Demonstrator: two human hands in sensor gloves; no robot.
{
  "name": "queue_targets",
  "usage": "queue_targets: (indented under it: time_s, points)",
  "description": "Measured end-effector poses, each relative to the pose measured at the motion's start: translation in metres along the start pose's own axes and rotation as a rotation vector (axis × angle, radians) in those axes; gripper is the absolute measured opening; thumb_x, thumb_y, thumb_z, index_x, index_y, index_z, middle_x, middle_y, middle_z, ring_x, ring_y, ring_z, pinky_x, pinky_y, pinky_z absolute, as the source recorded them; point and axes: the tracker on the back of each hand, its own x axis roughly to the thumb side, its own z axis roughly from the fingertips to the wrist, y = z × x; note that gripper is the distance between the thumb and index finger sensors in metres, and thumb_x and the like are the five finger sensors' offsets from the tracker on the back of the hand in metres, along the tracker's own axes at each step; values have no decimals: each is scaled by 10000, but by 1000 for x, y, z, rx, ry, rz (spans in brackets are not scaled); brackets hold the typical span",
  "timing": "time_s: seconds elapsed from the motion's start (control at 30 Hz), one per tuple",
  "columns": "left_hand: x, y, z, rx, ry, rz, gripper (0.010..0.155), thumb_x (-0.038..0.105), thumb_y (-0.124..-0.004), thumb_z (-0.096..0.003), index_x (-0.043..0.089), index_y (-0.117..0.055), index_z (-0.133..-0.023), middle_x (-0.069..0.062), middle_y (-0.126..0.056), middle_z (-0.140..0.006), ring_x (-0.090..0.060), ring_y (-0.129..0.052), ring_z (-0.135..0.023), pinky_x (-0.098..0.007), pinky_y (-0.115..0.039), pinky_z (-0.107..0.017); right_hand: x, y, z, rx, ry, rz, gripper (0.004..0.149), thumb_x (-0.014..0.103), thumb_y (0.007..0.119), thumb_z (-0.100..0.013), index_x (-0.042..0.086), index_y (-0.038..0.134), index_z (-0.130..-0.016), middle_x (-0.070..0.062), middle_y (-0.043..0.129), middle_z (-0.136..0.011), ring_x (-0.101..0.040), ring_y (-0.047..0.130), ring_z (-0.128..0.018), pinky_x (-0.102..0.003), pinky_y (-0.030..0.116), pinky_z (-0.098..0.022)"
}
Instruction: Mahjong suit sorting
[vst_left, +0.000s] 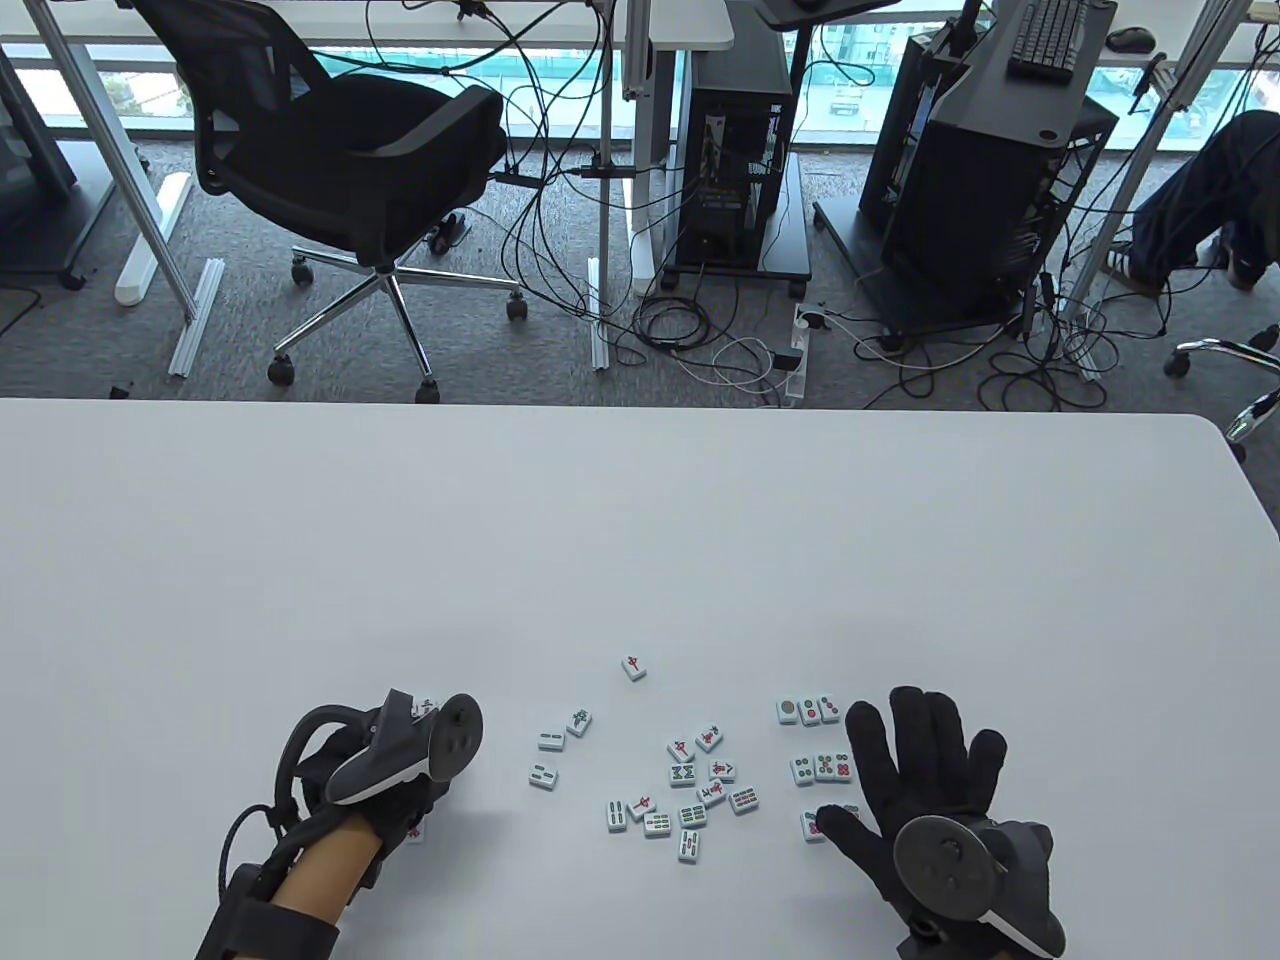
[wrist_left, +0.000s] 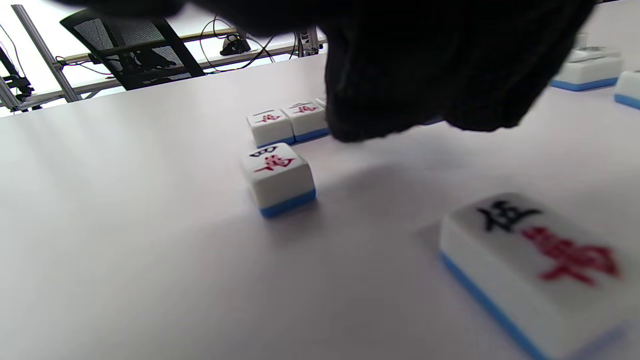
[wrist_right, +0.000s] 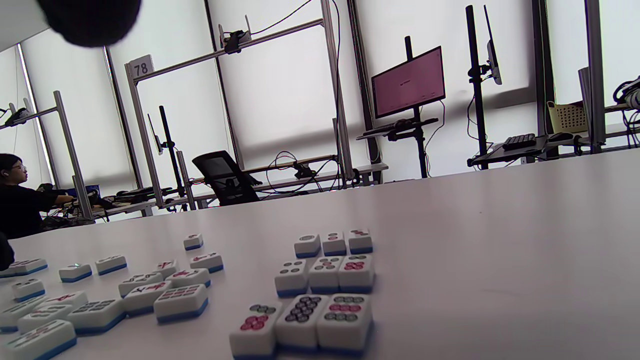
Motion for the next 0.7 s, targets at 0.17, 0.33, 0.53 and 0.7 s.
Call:
queue_targets:
  time_s: [0.17, 0.33, 0.53, 0.7]
  points:
    - [-1, -5, -4, -15, 21, -36, 586, 493, -920, -295, 183, -871, -790, 145, -999, -295, -45, -904, -31, -329, -843, -158, 0, 0, 0, 1, 1, 0, 842, 623, 606, -472, 300, 132, -1088, -158, 45, -1149, -442, 29, -1017, -760, 120, -667]
    - [3, -9, -6, -6, 25, -69, 588, 500, -913, -295, 183, -870, -789, 151, -997, -292, -43, -902, -27, -328, -842, -154, 0, 0, 0, 1, 1, 0, 843, 623, 606, -471, 299, 133, -1089, -159, 46, -1148, -442, 31, -1017, -761, 121, -666]
    - [6, -3, -1, -28, 40, -93, 639, 532, -905, -293, 202, -842, -836, 146, -999, -315, -51, -912, -46, -335, -842, -169, 0, 0, 0, 3, -1, -1, 842, 623, 606, -473, 299, 132, -1089, -158, 46, -1149, -441, 30, -1018, -760, 120, -667]
    - [31, 20, 8, 60, -45, -85, 617, 526, -902, -299, 197, -856, -820, 148, -1001, -311, -51, -914, -45, -335, -843, -168, 0, 0, 0, 5, -3, -4, 842, 623, 606, -473, 300, 133, -1090, -157, 47, -1150, -441, 30, -1018, -761, 118, -666]
